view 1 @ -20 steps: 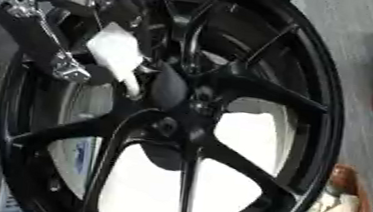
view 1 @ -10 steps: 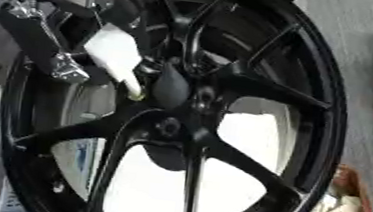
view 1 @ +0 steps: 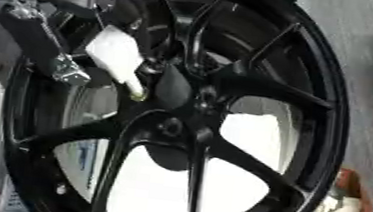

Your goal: Pull the pin out of the wheel hub.

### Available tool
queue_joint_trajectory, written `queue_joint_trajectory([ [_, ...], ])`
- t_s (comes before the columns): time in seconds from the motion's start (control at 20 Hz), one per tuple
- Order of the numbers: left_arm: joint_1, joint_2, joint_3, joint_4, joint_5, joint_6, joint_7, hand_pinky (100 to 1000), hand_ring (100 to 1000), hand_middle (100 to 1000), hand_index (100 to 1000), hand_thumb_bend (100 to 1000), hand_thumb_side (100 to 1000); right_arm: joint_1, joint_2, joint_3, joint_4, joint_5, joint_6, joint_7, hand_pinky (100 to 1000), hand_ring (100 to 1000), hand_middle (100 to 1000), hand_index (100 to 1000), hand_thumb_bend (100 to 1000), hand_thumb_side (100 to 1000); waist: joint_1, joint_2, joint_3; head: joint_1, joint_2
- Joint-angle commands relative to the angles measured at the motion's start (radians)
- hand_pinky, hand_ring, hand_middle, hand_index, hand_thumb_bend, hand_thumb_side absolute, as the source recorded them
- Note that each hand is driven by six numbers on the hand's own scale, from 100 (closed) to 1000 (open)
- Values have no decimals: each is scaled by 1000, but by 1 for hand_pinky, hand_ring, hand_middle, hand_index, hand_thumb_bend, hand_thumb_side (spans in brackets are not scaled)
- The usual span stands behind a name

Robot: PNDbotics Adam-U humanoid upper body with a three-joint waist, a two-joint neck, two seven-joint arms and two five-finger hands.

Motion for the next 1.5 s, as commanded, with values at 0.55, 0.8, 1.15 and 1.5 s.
queue_joint_trajectory([
  [0.55, -21, 44, 63, -39, 25, -41, -63, 675, 430, 200, 254, 100, 141, 9, -18, -10, -12, -4, -16, -15, 478, 826, 816, 785, 100, 608, 3, -39, 10, 9, -2],
  [0.8, -37, 45, 100, -49, 60, -31, -63, 677, 425, 202, 247, 100, 148, 10, -22, -13, -12, -3, -15, -15, 479, 826, 816, 785, 100, 608, 6, -44, 13, 11, 0],
  [1.15, -37, 86, 224, -72, 177, 19, -31, 680, 418, 200, 258, 100, 161, 19, -23, -19, -12, 6, -23, -17, 481, 825, 815, 786, 100, 604, 1, -49, 27, 5, 12],
  [1.5, 79, 199, 400, -4, 266, 65, 140, 686, 404, 185, 260, 100, 202, 33, -16, -35, -12, 15, -29, -18, 484, 825, 814, 787, 100, 602, -5, -55, 48, -11, 27],
])
